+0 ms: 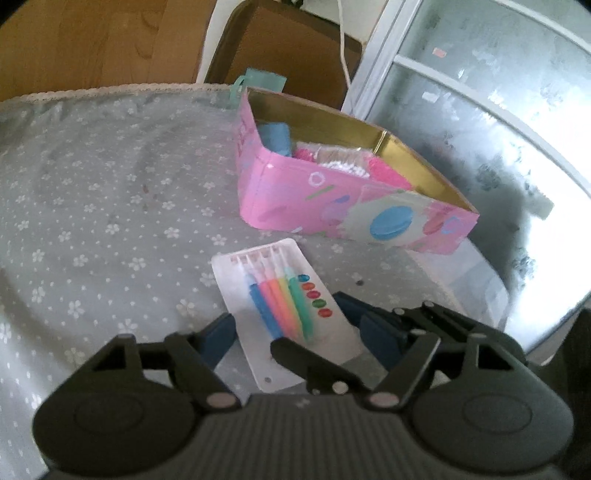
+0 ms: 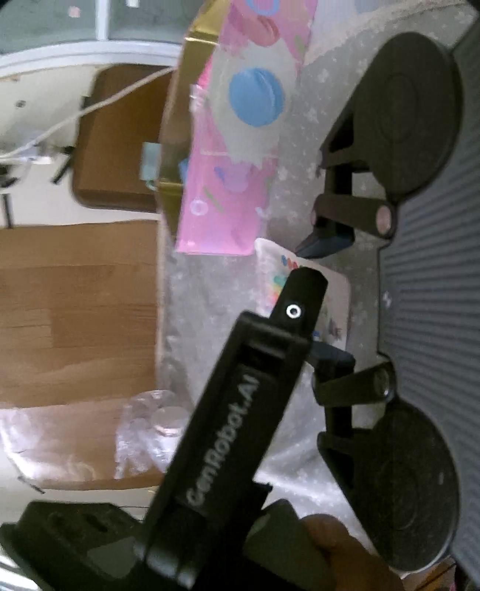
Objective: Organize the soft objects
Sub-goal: 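Grasp the brush card with the left gripper, then lower the brush card into the pink tin and open the left gripper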
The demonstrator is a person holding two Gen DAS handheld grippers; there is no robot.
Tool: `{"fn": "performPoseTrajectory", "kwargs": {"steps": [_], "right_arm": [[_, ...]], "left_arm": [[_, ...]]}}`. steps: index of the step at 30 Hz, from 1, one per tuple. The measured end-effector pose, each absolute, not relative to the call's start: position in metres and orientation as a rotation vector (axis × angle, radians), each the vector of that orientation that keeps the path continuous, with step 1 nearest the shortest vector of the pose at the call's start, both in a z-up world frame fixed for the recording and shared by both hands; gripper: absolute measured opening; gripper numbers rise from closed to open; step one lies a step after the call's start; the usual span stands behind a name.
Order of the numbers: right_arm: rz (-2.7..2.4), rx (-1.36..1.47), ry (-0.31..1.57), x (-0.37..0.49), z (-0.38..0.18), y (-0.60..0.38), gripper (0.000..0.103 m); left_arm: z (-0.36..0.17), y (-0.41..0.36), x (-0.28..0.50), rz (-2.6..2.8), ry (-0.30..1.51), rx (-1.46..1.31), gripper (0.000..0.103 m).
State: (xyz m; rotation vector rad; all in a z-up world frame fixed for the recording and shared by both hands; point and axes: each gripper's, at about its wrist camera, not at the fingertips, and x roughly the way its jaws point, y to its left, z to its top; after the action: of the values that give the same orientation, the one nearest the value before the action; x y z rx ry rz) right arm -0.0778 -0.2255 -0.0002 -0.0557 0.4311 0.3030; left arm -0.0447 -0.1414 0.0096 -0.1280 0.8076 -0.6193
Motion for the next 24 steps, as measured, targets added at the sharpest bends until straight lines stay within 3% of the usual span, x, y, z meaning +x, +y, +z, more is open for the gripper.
{"fn": "performPoseTrajectory", "kwargs": {"steps": [11, 20, 24], "right_arm": [[0.232, -0.126, 0.183, -0.095, 0.035, -0.236, 0.052], [0.085, -0.171, 0.075, -0.065, 0.057, -0.275, 0.053], [-0.012, -0.155, 0.122, -0.020, 0.051, -0.304, 0.054]], "left_arm": [[0.065, -0.157, -0.055, -0.673, 0.656, -0.124, 0.077], [0.103, -0.220, -0.015, -0.741, 0.557, -0.033, 0.078], [0.103, -0.267, 0.021, -0.736, 0.549, 0.035, 0.096]]}}
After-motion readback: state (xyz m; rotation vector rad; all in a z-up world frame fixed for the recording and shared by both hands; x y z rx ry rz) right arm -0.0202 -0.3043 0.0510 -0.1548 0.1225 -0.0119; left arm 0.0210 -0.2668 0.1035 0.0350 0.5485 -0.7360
